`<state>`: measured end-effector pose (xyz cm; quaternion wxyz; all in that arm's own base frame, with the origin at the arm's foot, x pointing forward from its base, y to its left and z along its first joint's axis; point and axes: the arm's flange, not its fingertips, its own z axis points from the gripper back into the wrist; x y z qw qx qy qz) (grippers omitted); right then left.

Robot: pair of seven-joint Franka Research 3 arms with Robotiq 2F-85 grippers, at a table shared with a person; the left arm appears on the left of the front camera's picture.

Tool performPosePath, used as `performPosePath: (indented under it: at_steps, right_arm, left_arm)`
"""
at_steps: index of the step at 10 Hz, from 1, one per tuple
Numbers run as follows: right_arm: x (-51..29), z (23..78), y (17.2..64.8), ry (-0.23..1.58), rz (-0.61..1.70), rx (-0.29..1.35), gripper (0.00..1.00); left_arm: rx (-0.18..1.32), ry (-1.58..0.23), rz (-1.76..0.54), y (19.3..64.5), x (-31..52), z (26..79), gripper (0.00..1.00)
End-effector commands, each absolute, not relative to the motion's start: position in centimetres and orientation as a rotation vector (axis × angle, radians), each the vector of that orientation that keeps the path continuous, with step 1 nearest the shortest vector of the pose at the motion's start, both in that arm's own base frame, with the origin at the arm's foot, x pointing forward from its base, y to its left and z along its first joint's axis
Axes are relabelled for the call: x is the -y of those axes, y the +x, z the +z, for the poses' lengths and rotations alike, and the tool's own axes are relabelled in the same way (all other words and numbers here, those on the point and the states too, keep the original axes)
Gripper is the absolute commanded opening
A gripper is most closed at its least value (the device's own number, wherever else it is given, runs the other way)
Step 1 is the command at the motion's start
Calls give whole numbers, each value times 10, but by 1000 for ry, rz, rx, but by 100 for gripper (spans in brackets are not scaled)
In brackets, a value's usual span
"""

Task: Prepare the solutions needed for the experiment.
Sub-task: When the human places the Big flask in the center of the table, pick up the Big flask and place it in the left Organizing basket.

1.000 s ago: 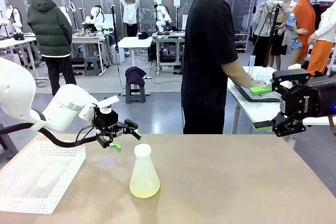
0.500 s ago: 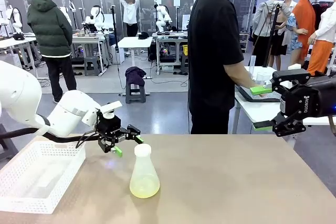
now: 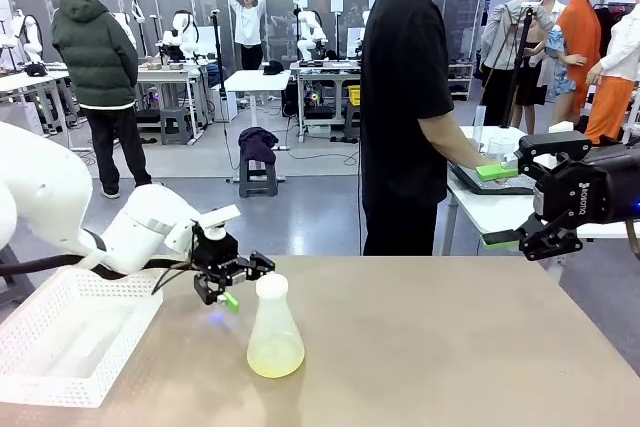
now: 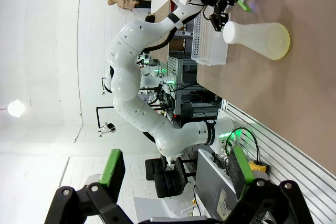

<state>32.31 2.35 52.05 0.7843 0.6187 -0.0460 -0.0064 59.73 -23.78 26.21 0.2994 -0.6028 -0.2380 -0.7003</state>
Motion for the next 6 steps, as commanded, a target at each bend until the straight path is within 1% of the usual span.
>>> performPosePath:
  at_steps: [1,4,6]
  right_arm:
    - [-24,521,323,1341,-6,104,100]
    - [-24,521,323,1341,-6,104,100]
    - [-24,521,323,1341,-6,104,100]
  left_arm:
    - [654,-1703,-1836,598,243,247,100]
    - [745,-1761,-1838,602,243,248,100]
    - [743,-1831,-1825,601,246,246,100]
